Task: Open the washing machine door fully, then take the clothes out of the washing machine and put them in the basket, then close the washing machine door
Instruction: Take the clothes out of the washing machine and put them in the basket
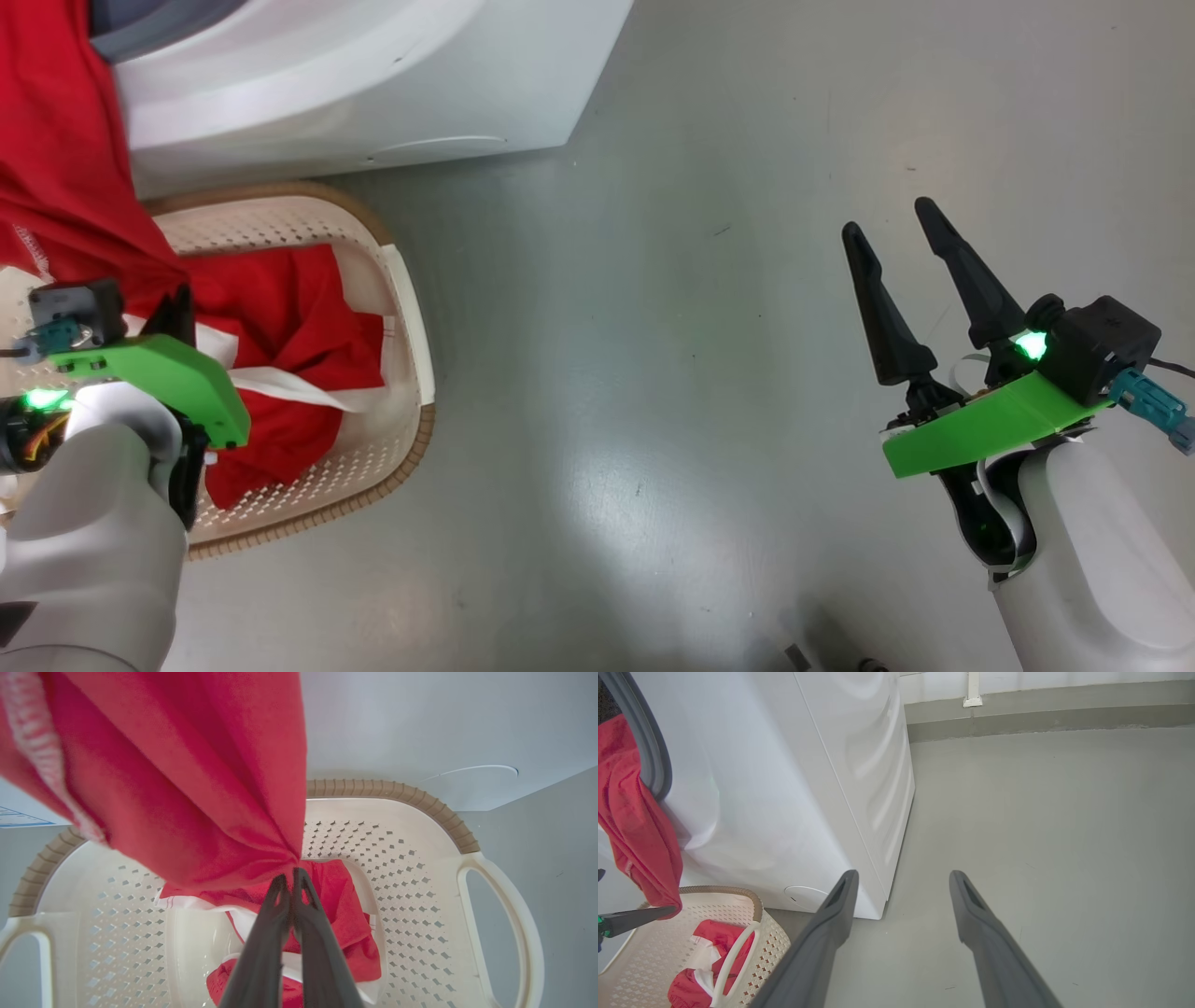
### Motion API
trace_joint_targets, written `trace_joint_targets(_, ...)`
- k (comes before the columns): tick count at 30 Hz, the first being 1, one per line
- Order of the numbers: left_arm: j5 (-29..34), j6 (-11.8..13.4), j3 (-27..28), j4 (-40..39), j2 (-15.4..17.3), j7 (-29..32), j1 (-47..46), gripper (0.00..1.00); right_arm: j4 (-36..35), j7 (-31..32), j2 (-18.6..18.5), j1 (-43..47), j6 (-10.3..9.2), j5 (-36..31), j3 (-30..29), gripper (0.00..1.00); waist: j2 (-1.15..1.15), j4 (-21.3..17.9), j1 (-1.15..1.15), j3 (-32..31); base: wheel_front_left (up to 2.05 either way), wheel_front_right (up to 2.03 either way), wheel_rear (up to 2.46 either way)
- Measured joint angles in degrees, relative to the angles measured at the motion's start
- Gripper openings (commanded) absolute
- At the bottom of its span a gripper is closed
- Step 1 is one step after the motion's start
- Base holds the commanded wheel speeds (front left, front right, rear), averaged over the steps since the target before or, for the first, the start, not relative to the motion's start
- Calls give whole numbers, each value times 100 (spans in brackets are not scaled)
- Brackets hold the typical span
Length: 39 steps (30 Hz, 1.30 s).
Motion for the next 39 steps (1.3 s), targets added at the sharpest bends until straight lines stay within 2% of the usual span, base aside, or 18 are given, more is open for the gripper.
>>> trace_joint_targets(1, -22, 0, 0, 2, 12, 0, -8, 90, -1, 0, -1, -1, 0, 0, 0, 100, 0, 3, 0, 2, 0, 0, 0)
trace_joint_targets(2, -34, 0, 2, 7, 22, 0, -13, 100, -1, 0, 0, -2, 0, -1, 0, 100, 0, 8, 0, 2, 0, 0, 0)
trace_joint_targets(13, -185, 0, -38, 21, -18, -37, -13, 100, 15, 0, -10, -4, 0, -18, -42, 100, 0, 122, 0, -147, 0, 0, 0)
trace_joint_targets(18, -365, 0, 14, -209, -37, -60, 36, 100, 40, 0, -47, 0, 0, -19, -69, 100, 0, 191, 0, -304, 0, 0, 0)
trace_joint_targets(28, -360, 0, 397, -1290, -18, -62, 476, 100, 46, 0, -147, 38, 0, -24, -132, 100, 0, 364, 0, -496, 0, 0, 0)
trace_joint_targets(39, 245, 51, 1235, -3368, -113, -77, 1541, 100, 41, 0, -209, 148, 0, -48, -170, 100, 0, 530, 0, -715, 0, 0, 0)
